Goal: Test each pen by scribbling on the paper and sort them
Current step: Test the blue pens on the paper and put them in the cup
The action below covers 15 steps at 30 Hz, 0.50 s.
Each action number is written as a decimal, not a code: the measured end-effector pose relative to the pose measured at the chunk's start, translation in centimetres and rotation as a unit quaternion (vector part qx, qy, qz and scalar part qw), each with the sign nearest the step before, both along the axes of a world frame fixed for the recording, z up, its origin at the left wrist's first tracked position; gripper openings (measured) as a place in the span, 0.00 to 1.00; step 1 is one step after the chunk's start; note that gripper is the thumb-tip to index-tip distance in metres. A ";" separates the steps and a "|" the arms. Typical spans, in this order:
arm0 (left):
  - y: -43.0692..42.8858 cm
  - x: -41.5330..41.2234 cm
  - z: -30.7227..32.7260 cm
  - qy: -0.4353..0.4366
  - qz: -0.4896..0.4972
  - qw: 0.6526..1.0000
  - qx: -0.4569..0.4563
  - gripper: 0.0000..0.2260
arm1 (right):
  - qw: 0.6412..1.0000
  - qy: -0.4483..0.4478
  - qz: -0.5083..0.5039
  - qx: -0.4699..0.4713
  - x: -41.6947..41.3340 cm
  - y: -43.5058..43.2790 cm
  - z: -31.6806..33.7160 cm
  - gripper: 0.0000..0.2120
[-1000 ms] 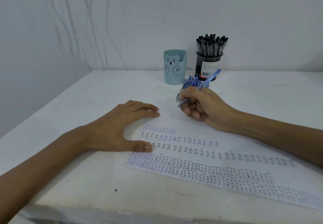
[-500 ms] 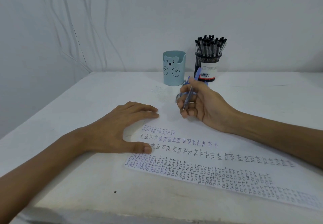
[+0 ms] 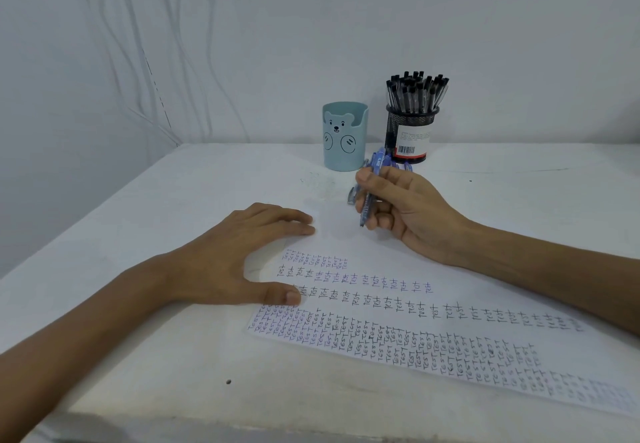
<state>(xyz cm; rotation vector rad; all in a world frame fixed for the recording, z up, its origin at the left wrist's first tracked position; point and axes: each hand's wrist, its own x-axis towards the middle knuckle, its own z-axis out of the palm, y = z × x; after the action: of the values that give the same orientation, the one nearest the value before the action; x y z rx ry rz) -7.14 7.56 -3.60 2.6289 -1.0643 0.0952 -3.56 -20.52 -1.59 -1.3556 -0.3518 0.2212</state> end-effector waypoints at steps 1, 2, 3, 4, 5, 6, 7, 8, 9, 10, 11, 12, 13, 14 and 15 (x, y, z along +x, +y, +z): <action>0.0 0.0 0.0 0.001 0.000 1.000 -0.001 0.38 | 1.000 0.001 -0.001 0.002 0.0 0.0 0.1 0.10; 0.0 0.0 0.0 0.000 0.000 1.000 -0.002 0.38 | 1.000 -0.001 -0.002 0.004 -0.1 0.0 0.1 0.11; 0.0 0.0 0.0 0.000 0.000 1.000 -0.003 0.38 | 1.000 -0.005 -0.001 0.005 -0.1 0.0 0.1 0.11; 0.0 -0.1 0.0 -0.001 -0.001 1.000 -0.004 0.38 | 1.000 -0.009 -0.001 0.004 -0.2 0.0 0.1 0.11; 0.0 -0.1 0.0 -0.002 -0.002 1.000 -0.004 0.38 | 1.000 -0.012 -0.001 0.000 -0.3 0.0 0.1 0.10; 0.0 -0.1 0.0 -0.003 -0.002 1.000 -0.003 0.38 | 1.000 -0.013 -0.003 -0.005 -0.3 0.0 0.1 0.09; 0.0 -0.1 0.0 -0.003 -0.002 1.000 -0.002 0.38 | 1.000 -0.012 -0.007 -0.013 -0.3 0.0 0.1 0.08; 0.0 -0.1 0.0 -0.002 -0.002 1.000 -0.002 0.38 | 1.000 -0.011 -0.012 -0.021 -0.3 0.0 0.2 0.07; 0.0 -0.1 0.0 0.000 -0.002 1.000 -0.003 0.38 | 0.999 -0.010 -0.015 -0.028 -0.3 0.0 0.2 0.08; 0.0 -0.1 0.0 0.000 -0.002 1.000 -0.003 0.38 | 0.999 -0.010 -0.015 -0.034 -0.3 0.1 0.2 0.08; 0.0 -0.1 0.0 0.000 -0.001 1.000 -0.004 0.37 | 0.999 -0.009 -0.012 -0.042 -0.3 0.1 0.2 0.08; 0.0 -0.1 0.0 0.000 -0.002 1.000 -0.005 0.37 | 0.999 -0.009 -0.009 -0.053 -0.3 0.1 0.3 0.08; 0.1 -0.1 0.0 0.001 -0.002 1.000 -0.006 0.37 | 0.997 -0.010 -0.005 -0.071 -0.1 0.1 0.5 0.08; 0.0 -0.1 0.0 0.002 -0.003 1.000 -0.007 0.38 | 0.995 -0.018 -0.006 -0.098 0.3 -0.1 0.8 0.09; 0.0 -0.1 0.0 0.002 -0.004 1.000 -0.007 0.38 | 0.989 -0.040 -0.016 -0.142 0.8 -0.3 1.4 0.10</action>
<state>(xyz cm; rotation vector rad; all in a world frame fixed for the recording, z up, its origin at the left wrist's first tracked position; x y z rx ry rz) -7.20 7.60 -3.60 2.6113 -1.0686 0.0964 -2.73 -20.78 -0.19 -1.6523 -0.3752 0.1961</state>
